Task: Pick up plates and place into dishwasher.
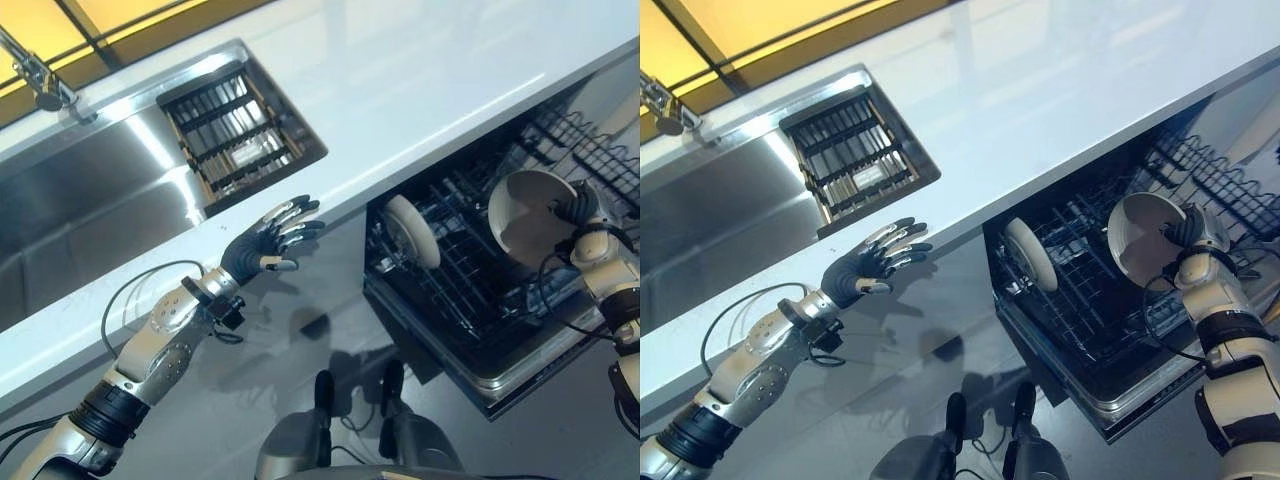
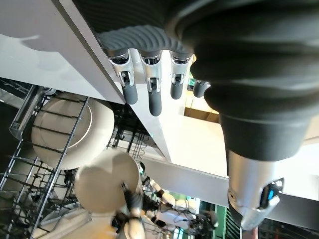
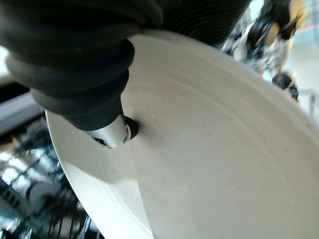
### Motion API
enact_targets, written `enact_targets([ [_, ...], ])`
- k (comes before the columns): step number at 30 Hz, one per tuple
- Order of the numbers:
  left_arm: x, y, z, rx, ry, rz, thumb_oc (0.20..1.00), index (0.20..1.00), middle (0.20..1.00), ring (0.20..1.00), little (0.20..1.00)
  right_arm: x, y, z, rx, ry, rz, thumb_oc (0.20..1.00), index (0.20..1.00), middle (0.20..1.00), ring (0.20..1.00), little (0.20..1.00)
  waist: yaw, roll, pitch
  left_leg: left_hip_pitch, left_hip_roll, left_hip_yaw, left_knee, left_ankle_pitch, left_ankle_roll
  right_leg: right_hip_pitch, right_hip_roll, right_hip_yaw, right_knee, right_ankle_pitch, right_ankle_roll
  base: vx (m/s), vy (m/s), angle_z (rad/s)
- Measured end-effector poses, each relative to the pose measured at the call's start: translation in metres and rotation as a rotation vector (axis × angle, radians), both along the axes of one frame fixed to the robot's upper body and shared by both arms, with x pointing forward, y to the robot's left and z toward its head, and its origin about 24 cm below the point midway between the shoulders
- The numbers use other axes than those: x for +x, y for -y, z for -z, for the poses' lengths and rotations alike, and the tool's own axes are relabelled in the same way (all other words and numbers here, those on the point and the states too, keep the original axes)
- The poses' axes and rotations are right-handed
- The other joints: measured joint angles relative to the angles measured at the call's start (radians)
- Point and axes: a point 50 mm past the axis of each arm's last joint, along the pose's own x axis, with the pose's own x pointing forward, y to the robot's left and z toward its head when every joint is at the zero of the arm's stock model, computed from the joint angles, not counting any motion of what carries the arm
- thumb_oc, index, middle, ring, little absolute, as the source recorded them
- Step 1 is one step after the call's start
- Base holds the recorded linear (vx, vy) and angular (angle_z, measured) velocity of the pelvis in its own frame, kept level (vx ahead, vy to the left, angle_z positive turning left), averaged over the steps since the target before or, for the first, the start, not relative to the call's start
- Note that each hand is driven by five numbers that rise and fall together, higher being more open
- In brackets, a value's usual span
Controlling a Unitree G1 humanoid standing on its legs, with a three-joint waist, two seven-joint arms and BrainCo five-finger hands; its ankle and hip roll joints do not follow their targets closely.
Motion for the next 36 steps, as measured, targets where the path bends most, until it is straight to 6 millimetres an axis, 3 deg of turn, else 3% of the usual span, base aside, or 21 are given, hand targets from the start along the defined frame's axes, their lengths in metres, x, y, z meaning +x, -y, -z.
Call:
enact_targets([
  [4,0.0,0.002,-0.004,-0.003,0.017,0.01,1.0,1.0,1.0,1.0,1.0,0.005,-0.003,-0.009,-0.004,0.004,-0.012,0.2,0.2,0.2,0.2,0.2,-0.002,0.01,0.014,-0.012,-0.006,-0.01,-0.001,0.003,0.003,-0.009,-0.007,-0.007,0.0,0.0,0.0,-0.05,0.012,0.07],
  [14,0.0,0.003,-0.01,-0.019,0.057,0.014,1.0,1.0,1.0,1.0,1.0,0.003,0.002,0.01,0.041,-0.094,-0.002,0.2,0.2,0.2,0.2,0.2,0.011,0.027,0.033,-0.027,-0.007,-0.01,-0.002,0.006,0.004,-0.024,-0.009,-0.012,0.0,-0.003,0.003,-0.02,0.011,0.0],
  [18,0.0,0.003,-0.01,-0.02,0.06,0.015,1.0,1.0,1.0,1.0,1.0,0.005,0.002,0.006,0.063,-0.107,-0.016,0.2,0.2,0.2,0.2,0.2,0.012,0.034,0.037,-0.027,-0.006,-0.01,-0.002,0.007,0.004,-0.024,-0.008,-0.015,0.0,-0.003,0.003,0.0,0.0,0.0],
  [19,0.0,0.003,-0.01,-0.02,0.06,0.015,1.0,1.0,1.0,1.0,1.0,0.006,0.002,0.005,0.075,-0.099,-0.017,0.373,0.373,0.373,0.373,0.373,0.012,0.034,0.037,-0.027,-0.006,-0.01,-0.001,0.007,0.003,-0.024,-0.008,-0.015,0.0,-0.003,0.003,0.0,0.0,0.0],
  [20,0.0,0.003,-0.01,-0.02,0.06,0.015,1.0,1.0,1.0,1.0,1.0,0.006,0.001,0.005,0.085,-0.094,-0.018,1.0,1.0,1.0,1.0,1.0,0.012,0.035,0.037,-0.027,-0.006,-0.01,0.0,0.007,0.003,-0.024,-0.008,-0.016,0.0,-0.003,0.003,0.0,0.0,0.0],
  [28,0.0,0.003,-0.009,-0.015,0.054,0.021,1.0,1.0,1.0,1.0,1.0,0.01,-0.016,0.005,0.259,0.108,-0.048,1.0,1.0,1.0,1.0,1.0,-0.006,0.035,0.037,-0.013,-0.008,-0.008,0.0,0.008,0.006,-0.008,-0.009,-0.016,0.0,0.004,-0.006,0.02,0.026,0.01],
  [36,0.002,0.004,-0.012,-0.058,0.064,0.008,1.0,1.0,1.0,1.0,1.0,-0.01,-0.013,-0.009,0.229,0.408,0.054,1.0,1.0,1.0,1.0,1.0,-0.019,0.016,0.039,0.022,-0.01,0.017,-0.002,0.001,0.01,0.015,-0.007,0.021,0.0,0.0,-0.001,0.05,0.04,-0.1],
])
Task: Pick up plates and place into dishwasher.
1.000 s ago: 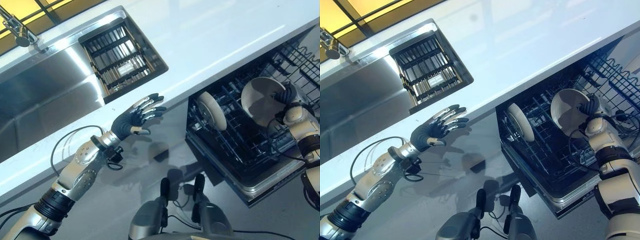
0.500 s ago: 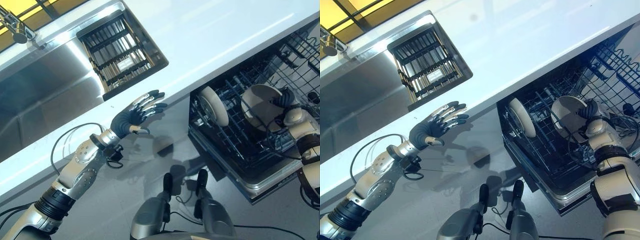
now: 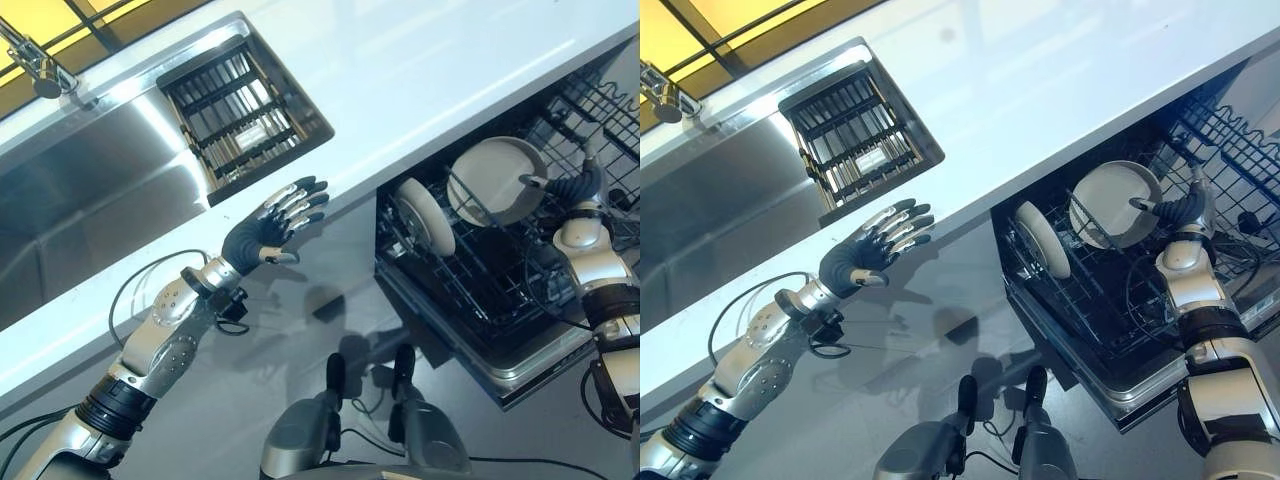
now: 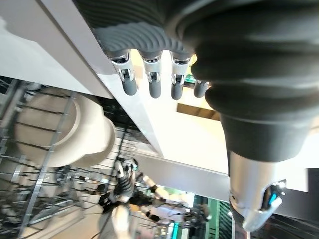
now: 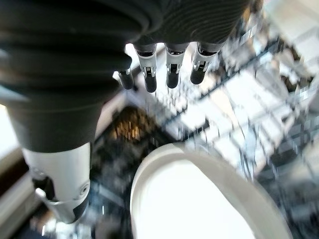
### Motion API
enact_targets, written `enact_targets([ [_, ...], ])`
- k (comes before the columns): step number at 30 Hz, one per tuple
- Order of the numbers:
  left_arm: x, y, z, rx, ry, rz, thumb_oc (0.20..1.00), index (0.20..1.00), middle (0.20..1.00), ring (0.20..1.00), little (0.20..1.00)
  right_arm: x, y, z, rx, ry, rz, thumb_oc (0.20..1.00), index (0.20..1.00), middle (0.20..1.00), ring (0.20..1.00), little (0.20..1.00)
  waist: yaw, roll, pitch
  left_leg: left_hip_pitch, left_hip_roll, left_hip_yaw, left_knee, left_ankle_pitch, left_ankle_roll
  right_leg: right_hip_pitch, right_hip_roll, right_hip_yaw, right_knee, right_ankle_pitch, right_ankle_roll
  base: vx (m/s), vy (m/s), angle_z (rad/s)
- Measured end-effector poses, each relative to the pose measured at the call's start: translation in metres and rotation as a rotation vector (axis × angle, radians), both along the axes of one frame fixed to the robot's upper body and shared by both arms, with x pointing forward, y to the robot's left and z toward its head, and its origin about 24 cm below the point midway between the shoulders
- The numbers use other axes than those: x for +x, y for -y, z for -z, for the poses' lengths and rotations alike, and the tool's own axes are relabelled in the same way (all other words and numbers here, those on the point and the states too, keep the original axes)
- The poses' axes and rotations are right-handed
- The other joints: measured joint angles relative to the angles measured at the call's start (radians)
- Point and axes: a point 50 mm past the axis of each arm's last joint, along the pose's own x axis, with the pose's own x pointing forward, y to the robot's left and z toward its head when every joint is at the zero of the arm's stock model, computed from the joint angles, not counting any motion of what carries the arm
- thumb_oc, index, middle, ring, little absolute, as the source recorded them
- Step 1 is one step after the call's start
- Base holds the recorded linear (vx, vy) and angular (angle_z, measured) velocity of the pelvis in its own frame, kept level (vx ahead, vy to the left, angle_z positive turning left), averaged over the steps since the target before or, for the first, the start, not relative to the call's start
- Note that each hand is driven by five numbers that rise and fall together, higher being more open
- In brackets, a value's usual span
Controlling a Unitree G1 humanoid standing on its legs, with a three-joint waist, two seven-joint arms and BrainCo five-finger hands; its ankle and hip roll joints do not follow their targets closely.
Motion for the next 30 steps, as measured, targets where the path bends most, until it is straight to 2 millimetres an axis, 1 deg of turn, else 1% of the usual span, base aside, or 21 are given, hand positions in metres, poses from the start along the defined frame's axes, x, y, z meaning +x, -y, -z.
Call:
enact_targets([
  [4,0.0,0.0,0.0,0.0,-0.002,-0.006,1.0,1.0,1.0,1.0,1.0,-0.012,0.012,0.012,0.027,0.005,0.064,1.0,1.0,1.0,1.0,1.0,-0.021,-0.03,-0.005,0.006,-0.001,0.006,0.0,-0.003,0.003,0.001,0.001,0.012,0.0,0.0,0.0,0.02,0.031,-0.09],
  [6,0.0,0.0,0.001,-0.004,-0.003,-0.006,1.0,1.0,1.0,1.0,1.0,-0.021,0.02,0.02,0.057,0.009,0.113,1.0,1.0,1.0,1.0,1.0,-0.032,-0.037,-0.006,0.023,0.001,0.015,-0.002,-0.006,0.0,0.017,0.002,0.015,0.0,-0.001,0.0,0.03,0.025,-0.09],
  [9,0.0,0.001,0.0,-0.006,-0.001,-0.006,1.0,1.0,1.0,1.0,1.0,-0.025,0.021,0.028,0.134,0.041,0.143,1.0,1.0,1.0,1.0,1.0,-0.047,-0.049,-0.015,0.039,0.001,0.026,-0.002,-0.014,0.007,0.028,0.002,0.022,0.0,-0.002,-0.001,0.04,0.035,-0.09],
  [11,0.0,0.002,0.001,-0.015,-0.006,-0.004,1.0,1.0,1.0,1.0,1.0,-0.026,0.019,0.038,0.249,0.065,0.138,1.0,1.0,1.0,1.0,1.0,-0.051,-0.059,-0.022,0.048,0.001,0.029,0.003,-0.017,0.007,0.035,0.002,0.027,0.0,-0.003,-0.002,0.03,0.058,-0.06],
  [13,0.001,0.007,0.003,-0.036,-0.021,0.004,1.0,1.0,1.0,1.0,1.0,-0.026,0.016,0.054,0.392,0.08,0.148,1.0,1.0,1.0,1.0,1.0,-0.05,-0.062,-0.035,0.05,-0.001,0.029,0.013,-0.023,0.009,0.041,-0.001,0.026,0.001,-0.008,-0.009,0.04,0.063,0.01],
  [14,0.001,0.008,0.003,-0.043,-0.024,0.004,1.0,1.0,1.0,1.0,1.0,-0.027,0.015,0.062,0.439,0.071,0.152,1.0,1.0,1.0,1.0,1.0,-0.046,-0.063,-0.035,0.046,-0.001,0.03,0.04,-0.034,0.007,0.047,-0.002,0.025,0.006,-0.01,-0.012,0.03,0.038,0.01],
  [15,0.002,0.009,0.005,-0.054,-0.031,0.002,1.0,1.0,1.0,1.0,1.0,-0.028,0.015,0.073,0.489,0.052,0.159,1.0,1.0,1.0,1.0,1.0,-0.042,-0.062,-0.036,0.036,-0.001,0.03,0.083,-0.058,0.008,0.049,-0.005,0.022,0.028,-0.021,-0.025,0.01,0.019,0.06],
  [17,0.003,0.011,0.007,-0.054,-0.043,0.006,1.0,1.0,1.0,1.0,1.0,-0.031,0.013,0.092,0.56,0.004,0.173,1.0,1.0,1.0,1.0,1.0,-0.042,-0.061,-0.036,0.01,0.006,0.025,0.179,-0.106,0.01,0.041,-0.007,0.015,0.089,-0.055,-0.028,-0.05,0.007,0.08],
  [18,0.004,0.012,0.008,-0.048,-0.05,0.01,1.0,1.0,1.0,1.0,1.0,-0.032,0.013,0.096,0.58,-0.007,0.174,1.0,1.0,1.0,1.0,1.0,-0.042,-0.059,-0.036,-0.004,0.008,0.025,0.213,-0.121,0.01,0.028,-0.008,0.014,0.123,-0.069,-0.029,-0.13,0.029,0.05],
  [19,0.007,0.015,0.009,-0.039,-0.056,0.015,1.0,1.0,1.0,1.0,1.0,-0.031,0.015,0.098,0.607,-0.006,0.174,1.0,1.0,1.0,1.0,1.0,-0.041,-0.058,-0.035,-0.039,0.008,0.026,0.261,-0.139,0.014,-0.011,-0.016,0.013,0.185,-0.094,-0.032,-0.14,0.043,0.06],
  [21,0.015,0.021,0.009,-0.013,-0.068,0.024,1.0,1.0,1.0,1.0,1.0,-0.024,0.017,0.092,0.654,0.007,0.181,1.0,1.0,1.0,1.0,1.0,-0.043,-0.052,-0.028,-0.112,0.002,0.026,0.347,-0.167,0.023,-0.095,-0.035,0.014,0.291,-0.13,-0.03,-0.09,0.037,0.04],
  [23,0.019,0.024,0.006,-0.004,-0.064,0.023,1.0,1.0,1.0,1.0,1.0,-0.017,0.016,0.085,0.679,0.016,0.154,1.0,1.0,1.0,1.0,1.0,-0.043,-0.04,-0.005,-0.158,-0.003,0.028,0.419,-0.197,0.032,-0.145,-0.053,0.012,0.375,-0.163,-0.023,-0.08,0.033,0.0],
  [25,0.022,0.026,0.002,-0.003,-0.052,0.021,1.0,1.0,1.0,1.0,1.0,-0.011,0.015,0.08,0.712,0.015,0.139,1.0,1.0,1.0,1.0,1.0,-0.041,-0.026,0.02,-0.209,-0.009,0.029,0.504,-0.235,0.041,-0.198,-0.074,0.01,0.459,-0.202,-0.028,-0.06,0.024,0.01],
  [28,0.024,0.026,-0.001,-0.006,-0.044,0.016,1.0,1.0,1.0,1.0,1.0,-0.005,0.011,0.078,0.751,-0.005,0.11,1.0,1.0,1.0,1.0,1.0,-0.038,0.001,0.054,-0.298,-0.011,0.022,0.598,-0.26,0.051,-0.277,-0.091,-0.003,0.542,-0.217,-0.02,-0.05,0.011,0.03],
  [29,0.024,0.026,-0.003,-0.005,-0.037,0.018,1.0,1.0,1.0,1.0,1.0,-0.004,0.011,0.079,0.768,-0.018,0.114,1.0,1.0,1.0,1.0,1.0,-0.037,-0.001,0.071,-0.319,-0.012,0.025,0.628,-0.27,0.056,-0.302,-0.099,-0.001,0.609,-0.251,-0.021,-0.01,0.001,0.15],
  [30,0.025,0.026,-0.003,-0.006,-0.036,0.016,1.0,1.0,1.0,1.0,1.0,-0.005,0.012,0.08,0.774,-0.022,0.126,1.0,1.0,1.0,1.0,1.0,-0.035,-0.005,0.078,-0.342,-0.018,0.027,0.673,-0.286,0.053,-0.327,-0.114,0.005,0.698,-0.307,-0.035,-0.01,-0.001,0.17],
])
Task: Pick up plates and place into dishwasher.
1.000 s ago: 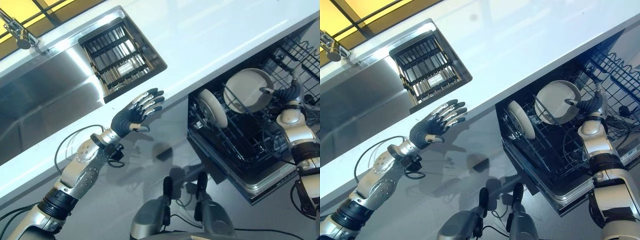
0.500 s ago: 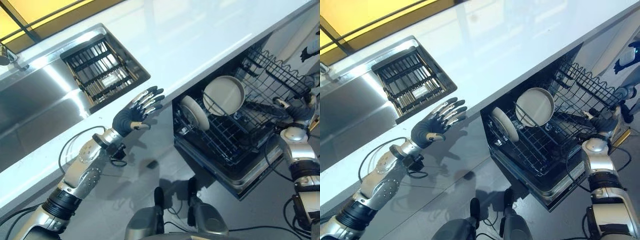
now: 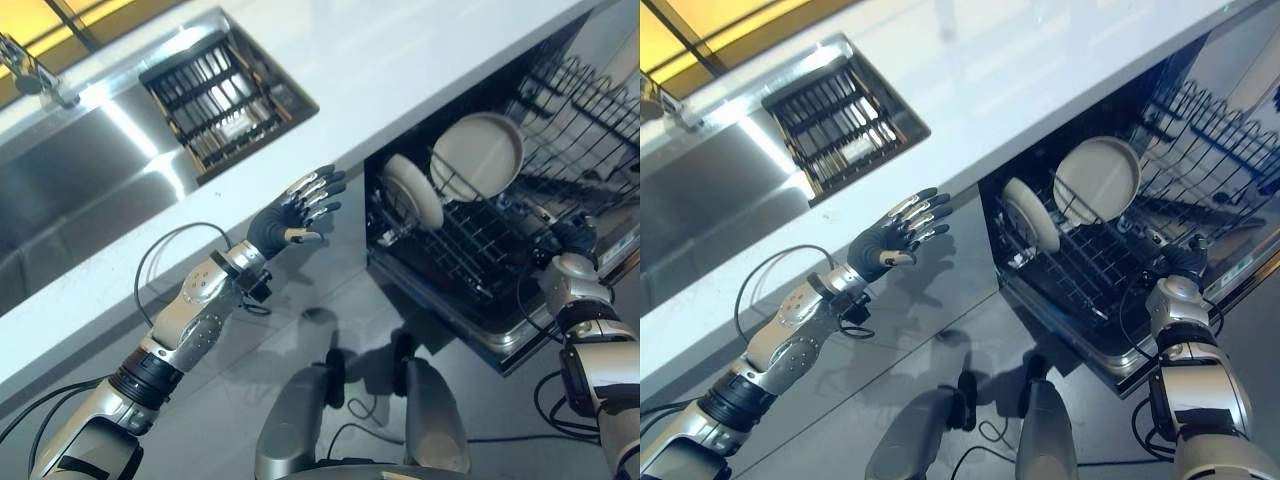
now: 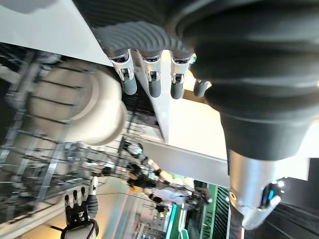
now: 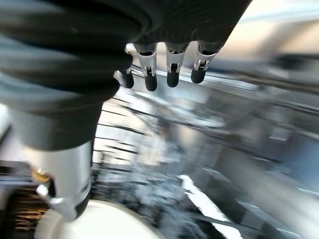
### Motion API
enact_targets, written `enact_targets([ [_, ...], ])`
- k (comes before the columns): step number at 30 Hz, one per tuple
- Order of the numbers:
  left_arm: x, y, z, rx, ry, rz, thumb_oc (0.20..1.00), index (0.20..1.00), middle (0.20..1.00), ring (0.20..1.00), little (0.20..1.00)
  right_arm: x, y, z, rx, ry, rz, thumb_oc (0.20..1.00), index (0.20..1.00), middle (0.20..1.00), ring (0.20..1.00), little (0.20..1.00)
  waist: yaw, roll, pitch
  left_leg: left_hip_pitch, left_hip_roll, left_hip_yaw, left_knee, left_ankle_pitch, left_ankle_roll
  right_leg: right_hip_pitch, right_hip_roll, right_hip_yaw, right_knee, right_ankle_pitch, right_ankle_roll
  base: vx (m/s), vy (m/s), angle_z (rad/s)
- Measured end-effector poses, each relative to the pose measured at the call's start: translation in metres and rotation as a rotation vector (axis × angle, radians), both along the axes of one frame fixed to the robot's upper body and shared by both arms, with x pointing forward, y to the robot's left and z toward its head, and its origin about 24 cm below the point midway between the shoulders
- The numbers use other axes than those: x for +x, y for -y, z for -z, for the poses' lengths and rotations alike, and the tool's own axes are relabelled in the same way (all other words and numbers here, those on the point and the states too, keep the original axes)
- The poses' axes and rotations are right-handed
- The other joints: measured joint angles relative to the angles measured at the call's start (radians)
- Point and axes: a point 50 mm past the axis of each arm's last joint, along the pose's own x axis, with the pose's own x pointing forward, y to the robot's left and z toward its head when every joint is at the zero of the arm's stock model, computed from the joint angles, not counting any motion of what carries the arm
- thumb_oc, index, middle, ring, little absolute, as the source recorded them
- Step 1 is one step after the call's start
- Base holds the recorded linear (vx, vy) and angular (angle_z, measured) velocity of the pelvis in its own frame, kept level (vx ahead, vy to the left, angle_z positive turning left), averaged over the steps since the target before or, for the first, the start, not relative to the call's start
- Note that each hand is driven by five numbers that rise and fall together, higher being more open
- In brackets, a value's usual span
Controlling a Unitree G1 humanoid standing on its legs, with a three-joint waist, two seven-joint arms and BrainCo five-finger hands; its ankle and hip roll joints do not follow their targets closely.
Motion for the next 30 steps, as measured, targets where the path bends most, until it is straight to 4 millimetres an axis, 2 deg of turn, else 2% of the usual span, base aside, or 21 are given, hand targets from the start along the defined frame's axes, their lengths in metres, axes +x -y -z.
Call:
enact_targets([
  [1,0.0,-0.001,0.002,0.001,-0.007,-0.004,1.0,1.0,1.0,1.0,1.0,0.0,0.002,-0.003,-0.003,-0.001,0.017,1.0,1.0,1.0,1.0,1.0,-0.002,0.001,0.002,-0.018,0.0,-0.002,0.041,-0.016,-0.003,-0.019,-0.005,0.006,0.03,-0.027,0.001,0.01,-0.008,0.09],
  [4,0.0,0.0,0.003,-0.003,-0.011,-0.006,1.0,1.0,1.0,1.0,1.0,0.001,0.006,-0.007,0.033,-0.01,0.02,1.0,1.0,1.0,1.0,1.0,-0.005,0.001,0.002,-0.03,0.003,-0.004,0.083,-0.037,-0.004,-0.029,-0.006,0.007,0.066,-0.04,-0.001,0.01,-0.01,-0.05],
  [9,0.0,0.0,0.003,-0.005,-0.012,-0.006,1.0,1.0,1.0,1.0,1.0,-0.004,0.001,0.015,0.16,-0.099,-0.022,1.0,1.0,1.0,1.0,1.0,-0.003,0.002,0.003,-0.034,0.004,-0.005,0.111,-0.05,-0.003,-0.034,-0.01,0.007,0.093,-0.051,-0.004,0.03,-0.033,-0.03],
  [15,0.0,0.001,0.005,0.005,-0.029,-0.003,1.0,1.0,1.0,1.0,1.0,-0.006,0.007,0.013,0.266,-0.045,-0.098,1.0,1.0,1.0,1.0,1.0,-0.003,0.003,0.003,-0.036,0.009,-0.008,0.136,-0.06,-0.009,-0.034,-0.007,0.006,0.113,-0.059,-0.009,0.02,-0.067,-0.01],
  [20,0.001,0.001,0.007,0.02,-0.053,0.005,1.0,1.0,1.0,1.0,1.0,-0.008,0.01,0.011,0.258,-0.039,-0.246,1.0,1.0,1.0,1.0,1.0,-0.004,0.002,0.003,-0.05,0.012,-0.029,0.162,-0.065,-0.016,-0.04,-0.006,-0.011,0.127,-0.063,-0.017,0.02,-0.067,-0.02],
  [23,0.001,0.0,0.007,0.032,-0.063,0.011,1.0,1.0,1.0,1.0,1.0,-0.006,0.009,0.008,0.244,-0.035,-0.319,1.0,1.0,1.0,1.0,1.0,0.012,0.002,0.003,-0.065,0.012,-0.041,0.166,-0.065,-0.017,-0.049,-0.005,-0.023,0.127,-0.063,-0.017,0.0,-0.071,-0.14],
  [27,0.004,-0.007,0.002,0.033,-0.057,-0.007,1.0,1.0,1.0,1.0,1.0,-0.005,0.008,0.005,0.219,-0.044,-0.353,1.0,1.0,1.0,1.0,1.0,0.029,0.003,0.003,-0.09,0.003,-0.094,0.168,-0.065,-0.018,-0.053,0.0,-0.062,0.111,-0.062,-0.015,0.01,-0.093,0.01],
  [29,0.006,-0.01,-0.003,0.038,-0.05,-0.016,1.0,1.0,1.0,1.0,1.0,-0.006,0.014,0.001,0.192,-0.057,-0.349,1.0,1.0,1.0,1.0,1.0,0.052,0.002,0.003,-0.102,0.0,-0.111,0.173,-0.065,-0.019,-0.063,0.003,-0.065,0.122,-0.062,-0.016,0.03,-0.084,0.08],
  [30,0.006,-0.013,-0.004,0.035,-0.056,-0.019,1.0,1.0,1.0,1.0,1.0,-0.006,0.015,-0.001,0.184,-0.058,-0.35,1.0,1.0,1.0,1.0,1.0,0.054,0.002,0.004,-0.107,-0.001,-0.115,0.179,-0.065,-0.022,-0.066,0.002,-0.071,0.12,-0.068,-0.024,0.03,-0.072,0.19],
])
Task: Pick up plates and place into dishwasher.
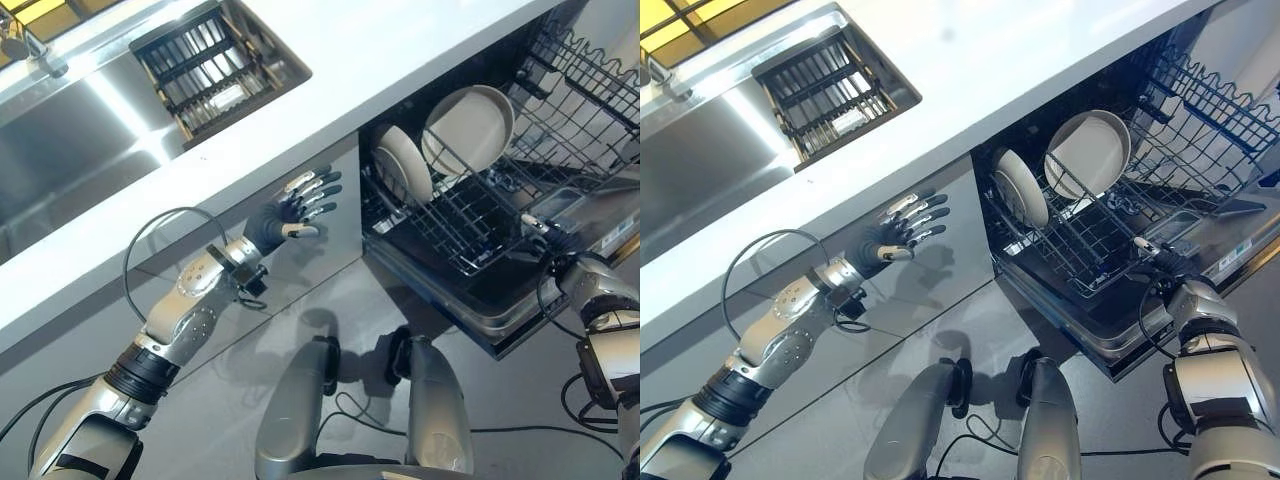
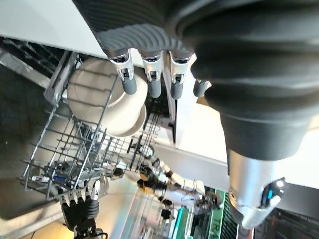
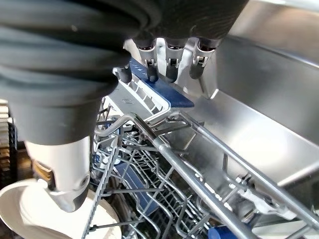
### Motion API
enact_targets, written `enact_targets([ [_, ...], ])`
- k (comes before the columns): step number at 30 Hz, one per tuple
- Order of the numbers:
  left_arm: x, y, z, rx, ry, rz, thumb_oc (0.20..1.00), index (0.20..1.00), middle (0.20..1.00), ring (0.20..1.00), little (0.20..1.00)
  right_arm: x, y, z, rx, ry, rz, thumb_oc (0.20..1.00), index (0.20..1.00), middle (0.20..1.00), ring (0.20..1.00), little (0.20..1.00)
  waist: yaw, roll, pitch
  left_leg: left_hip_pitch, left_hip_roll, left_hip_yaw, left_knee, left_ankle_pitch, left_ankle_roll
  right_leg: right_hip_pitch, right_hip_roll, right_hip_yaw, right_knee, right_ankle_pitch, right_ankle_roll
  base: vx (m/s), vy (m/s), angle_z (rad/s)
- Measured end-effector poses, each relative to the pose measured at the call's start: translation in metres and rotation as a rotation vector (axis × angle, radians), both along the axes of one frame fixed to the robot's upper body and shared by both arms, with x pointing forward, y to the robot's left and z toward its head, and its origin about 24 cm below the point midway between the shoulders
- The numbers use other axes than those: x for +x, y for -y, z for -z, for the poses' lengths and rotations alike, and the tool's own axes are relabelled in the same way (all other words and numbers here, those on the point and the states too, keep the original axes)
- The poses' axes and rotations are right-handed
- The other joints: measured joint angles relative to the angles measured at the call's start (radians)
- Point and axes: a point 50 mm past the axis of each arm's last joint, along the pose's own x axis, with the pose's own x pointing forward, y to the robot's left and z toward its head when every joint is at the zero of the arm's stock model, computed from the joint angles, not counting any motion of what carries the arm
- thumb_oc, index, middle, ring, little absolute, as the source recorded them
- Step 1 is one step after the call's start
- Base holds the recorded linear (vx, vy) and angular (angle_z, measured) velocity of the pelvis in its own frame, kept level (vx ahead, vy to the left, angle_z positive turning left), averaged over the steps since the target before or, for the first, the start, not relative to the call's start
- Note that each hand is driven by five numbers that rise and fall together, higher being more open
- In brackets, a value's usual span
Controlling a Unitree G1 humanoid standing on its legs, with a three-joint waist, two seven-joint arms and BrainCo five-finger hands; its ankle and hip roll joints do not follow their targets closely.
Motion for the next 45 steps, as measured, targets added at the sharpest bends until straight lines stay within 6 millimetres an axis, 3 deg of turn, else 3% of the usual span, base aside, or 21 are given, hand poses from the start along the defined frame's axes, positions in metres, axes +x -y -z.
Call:
enact_targets([
  [7,0.004,-0.008,-0.011,0.038,0.005,-0.008,1.0,1.0,1.0,1.0,1.0,0.024,-0.015,-0.033,-0.013,0.077,-0.069,1.0,1.0,1.0,1.0,1.0,0.026,-0.002,0.001,-0.028,-0.005,-0.024,0.024,-0.007,-0.013,-0.014,-0.012,-0.03,0.024,-0.013,-0.021,0.03,-0.058,0.07],
  [11,0.005,-0.011,-0.014,0.04,-0.008,-0.008,1.0,1.0,1.0,1.0,1.0,0.048,-0.035,-0.078,-0.011,0.21,-0.145,1.0,1.0,1.0,1.0,1.0,0.043,-0.001,0.002,-0.028,-0.021,-0.026,0.028,-0.011,-0.018,-0.017,-0.032,-0.031,0.046,-0.028,-0.022,0.01,-0.015,0.12],
  [16,0.001,-0.004,-0.02,0.045,0.013,0.041,1.0,1.0,1.0,1.0,1.0,0.064,-0.056,-0.123,0.039,0.404,-0.213,1.0,1.0,1.0,1.0,1.0,0.058,-0.001,0.004,-0.051,-0.046,-0.028,0.036,-0.008,-0.014,-0.047,-0.063,-0.033,0.078,-0.042,-0.014,-0.01,-0.008,0.14],
  [19,0.001,-0.001,-0.022,0.055,0.02,0.058,1.0,1.0,1.0,1.0,1.0,0.071,-0.073,-0.14,0.062,0.508,-0.277,1.0,1.0,1.0,1.0,1.0,0.072,0.0,0.004,-0.059,-0.049,-0.032,0.038,-0.009,-0.013,-0.05,-0.066,-0.036,0.083,-0.048,-0.014,-0.02,-0.016,0.07],
  [25,0.0,-0.001,-0.022,0.037,0.013,0.087,1.0,1.0,1.0,1.0,1.0,0.071,-0.075,-0.148,0.054,0.562,-0.271,1.0,1.0,1.0,1.0,1.0,0.083,0.0,0.004,-0.061,-0.05,-0.04,0.041,-0.009,-0.013,-0.049,-0.07,-0.045,0.085,-0.053,-0.016,-0.02,0.008,0.06],
  [30,0.0,-0.001,-0.022,0.038,0.017,0.108,1.0,1.0,1.0,1.0,1.0,0.064,-0.056,-0.138,-0.053,0.47,-0.165,1.0,1.0,1.0,1.0,1.0,0.074,-0.001,0.004,-0.043,-0.039,-0.029,0.041,-0.012,-0.007,-0.027,-0.064,-0.045,0.073,-0.047,-0.009,-0.01,0.098,-0.01],
  [34,-0.001,0.0,-0.022,0.029,0.029,0.108,1.0,1.0,1.0,1.0,1.0,0.045,-0.032,-0.09,-0.106,0.349,-0.04,1.0,1.0,1.0,1.0,1.0,0.068,-0.015,0.004,0.007,-0.021,-0.017,0.038,-0.027,0.003,0.028,-0.044,-0.038,0.048,-0.047,-0.003,0.01,0.145,-0.05],
  [38,-0.006,-0.007,-0.011,0.008,0.054,0.054,1.0,1.0,1.0,1.0,1.0,0.02,-0.038,-0.047,-0.194,0.346,0.084,1.0,1.0,1.0,1.0,1.0,0.012,-0.067,0.002,0.026,-0.004,0.031,0.04,-0.041,0.018,0.029,-0.018,0.021,0.042,-0.043,0.016,-0.01,0.182,-0.17],
  [41,-0.01,-0.007,0.002,0.005,0.051,0.004,1.0,1.0,1.0,1.0,1.0,-0.008,-0.032,-0.018,-0.339,0.318,0.271,1.0,1.0,1.0,1.0,1.0,-0.037,-0.095,0.003,0.045,0.01,0.068,0.045,-0.061,0.032,0.035,0.005,0.063,0.037,-0.037,0.027,-0.04,0.168,-0.35],
  [45,-0.013,-0.003,0.009,-0.018,0.074,-0.032,1.0,1.0,1.0,1.0,1.0,-0.057,-0.01,0.013,-0.52,0.243,0.595,1.0,1.0,1.0,1.0,1.0,-0.104,-0.105,0.003,0.053,0.014,0.099,0.049,-0.076,0.05,0.032,0.01,0.096,0.034,-0.031,0.042,-0.02,0.106,-0.21],
])
